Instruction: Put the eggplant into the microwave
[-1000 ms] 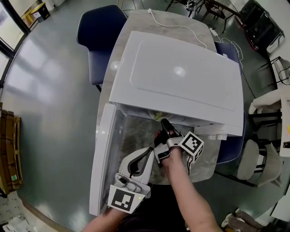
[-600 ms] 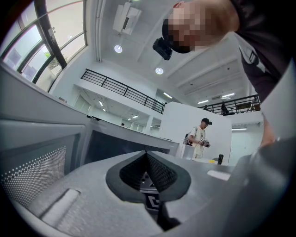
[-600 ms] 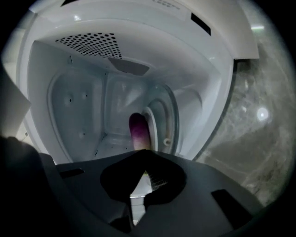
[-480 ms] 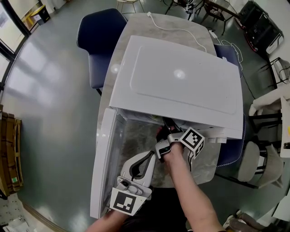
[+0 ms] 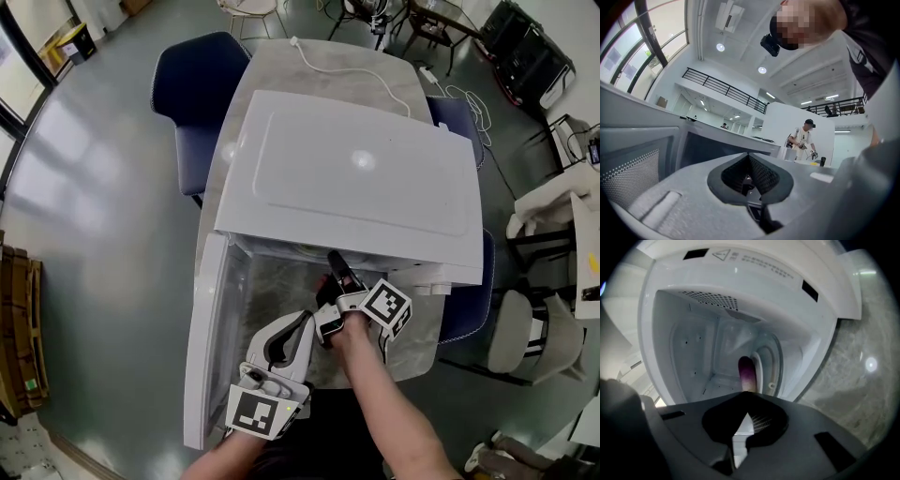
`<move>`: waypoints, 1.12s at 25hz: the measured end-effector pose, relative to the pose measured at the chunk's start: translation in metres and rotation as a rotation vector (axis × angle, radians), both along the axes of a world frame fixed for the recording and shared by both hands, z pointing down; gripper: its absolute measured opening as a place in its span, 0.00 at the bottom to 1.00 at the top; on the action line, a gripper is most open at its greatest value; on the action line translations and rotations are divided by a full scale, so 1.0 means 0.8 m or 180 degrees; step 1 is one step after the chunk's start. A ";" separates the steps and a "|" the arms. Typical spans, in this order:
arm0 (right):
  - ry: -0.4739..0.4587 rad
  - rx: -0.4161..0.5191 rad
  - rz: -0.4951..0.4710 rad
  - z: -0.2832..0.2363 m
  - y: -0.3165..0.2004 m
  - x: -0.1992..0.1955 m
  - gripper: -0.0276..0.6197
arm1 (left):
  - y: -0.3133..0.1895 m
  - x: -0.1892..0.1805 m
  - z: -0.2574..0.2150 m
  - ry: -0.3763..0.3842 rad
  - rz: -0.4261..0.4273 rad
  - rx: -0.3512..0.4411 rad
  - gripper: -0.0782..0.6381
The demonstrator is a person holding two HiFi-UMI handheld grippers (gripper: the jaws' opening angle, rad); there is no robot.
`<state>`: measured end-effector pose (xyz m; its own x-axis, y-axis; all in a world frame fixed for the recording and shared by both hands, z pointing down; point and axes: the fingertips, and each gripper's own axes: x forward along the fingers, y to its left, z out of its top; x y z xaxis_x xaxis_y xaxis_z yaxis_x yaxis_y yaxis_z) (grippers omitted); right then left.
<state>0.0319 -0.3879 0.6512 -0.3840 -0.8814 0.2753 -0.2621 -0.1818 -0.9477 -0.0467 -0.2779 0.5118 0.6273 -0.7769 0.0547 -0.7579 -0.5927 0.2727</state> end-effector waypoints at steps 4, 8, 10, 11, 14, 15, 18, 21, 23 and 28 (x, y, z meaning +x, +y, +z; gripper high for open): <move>-0.0002 0.0031 -0.0047 -0.024 0.027 -0.001 0.05 | -0.001 0.009 -0.020 0.0010 0.0010 0.0053 0.12; 0.0111 0.0115 -0.0189 -0.058 0.055 -0.001 0.05 | 0.002 0.025 -0.036 -0.0021 0.0059 -0.0012 0.12; 0.0223 0.0181 -0.0257 -0.080 0.069 0.004 0.05 | 0.005 0.035 -0.048 -0.0027 0.0084 -0.0031 0.12; 0.0301 0.0229 -0.0294 -0.093 0.075 0.008 0.05 | 0.006 0.039 -0.054 -0.0030 0.0096 -0.0035 0.12; 0.0542 0.0416 -0.0405 -0.135 0.089 0.019 0.05 | 0.010 0.052 -0.077 -0.0038 0.0129 -0.0008 0.12; 0.0622 0.0492 -0.0442 -0.151 0.094 0.022 0.05 | 0.011 0.055 -0.085 -0.0042 0.0136 0.0009 0.12; 0.0846 0.0723 -0.0559 -0.200 0.106 0.025 0.05 | 0.016 0.062 -0.113 -0.0041 0.0140 0.0030 0.12; 0.1065 0.0914 -0.0655 -0.245 0.117 0.028 0.05 | 0.024 0.067 -0.140 -0.0023 0.0147 0.0049 0.12; 0.1201 0.1065 -0.0711 -0.274 0.121 0.030 0.05 | 0.026 0.071 -0.157 -0.0033 0.0155 0.0108 0.12; 0.1618 0.1418 -0.0852 -0.327 0.128 0.029 0.05 | 0.029 0.072 -0.194 -0.0068 0.0138 0.0269 0.12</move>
